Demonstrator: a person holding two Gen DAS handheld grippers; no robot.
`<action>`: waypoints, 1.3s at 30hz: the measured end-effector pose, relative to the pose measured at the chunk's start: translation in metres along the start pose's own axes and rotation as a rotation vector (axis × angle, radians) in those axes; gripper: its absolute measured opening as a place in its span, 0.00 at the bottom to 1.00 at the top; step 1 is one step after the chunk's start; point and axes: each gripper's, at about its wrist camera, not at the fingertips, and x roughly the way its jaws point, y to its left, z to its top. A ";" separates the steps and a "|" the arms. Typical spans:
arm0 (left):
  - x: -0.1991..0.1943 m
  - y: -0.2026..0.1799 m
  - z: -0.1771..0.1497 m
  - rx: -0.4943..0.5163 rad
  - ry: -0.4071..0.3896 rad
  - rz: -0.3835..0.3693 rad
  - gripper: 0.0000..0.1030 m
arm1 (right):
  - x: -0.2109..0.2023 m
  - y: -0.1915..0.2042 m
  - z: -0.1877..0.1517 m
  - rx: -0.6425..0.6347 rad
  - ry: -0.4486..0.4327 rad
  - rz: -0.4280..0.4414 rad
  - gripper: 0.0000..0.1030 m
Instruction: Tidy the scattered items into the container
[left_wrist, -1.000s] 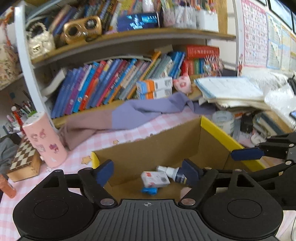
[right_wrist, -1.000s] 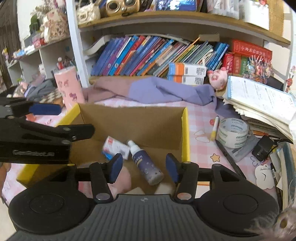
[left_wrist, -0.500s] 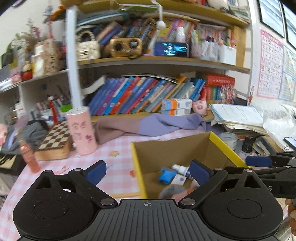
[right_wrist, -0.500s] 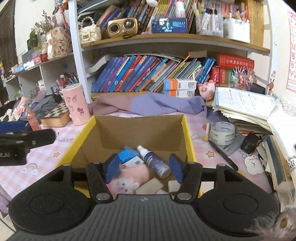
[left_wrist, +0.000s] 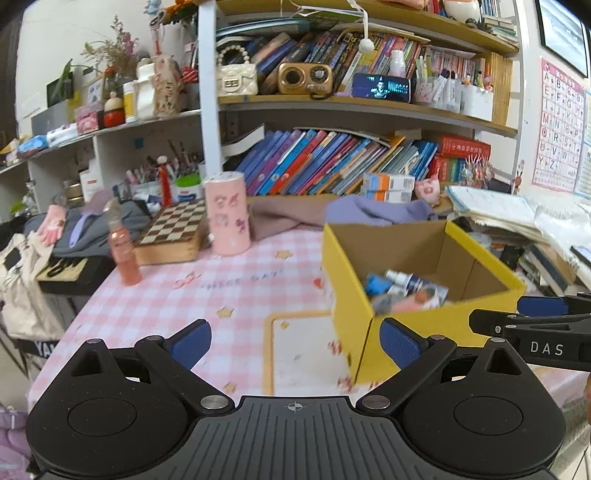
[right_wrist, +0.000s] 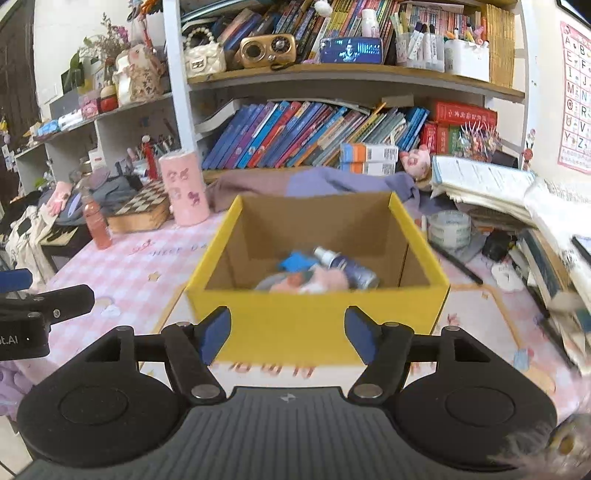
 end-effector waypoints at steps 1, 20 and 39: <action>-0.005 0.004 -0.005 -0.002 0.007 0.002 0.97 | -0.005 0.006 -0.006 -0.003 0.006 -0.001 0.66; -0.054 0.037 -0.076 -0.017 0.151 0.022 0.97 | -0.057 0.069 -0.076 -0.008 0.104 0.000 0.73; -0.061 0.040 -0.086 -0.020 0.181 -0.010 0.97 | -0.064 0.080 -0.085 -0.022 0.137 -0.033 0.95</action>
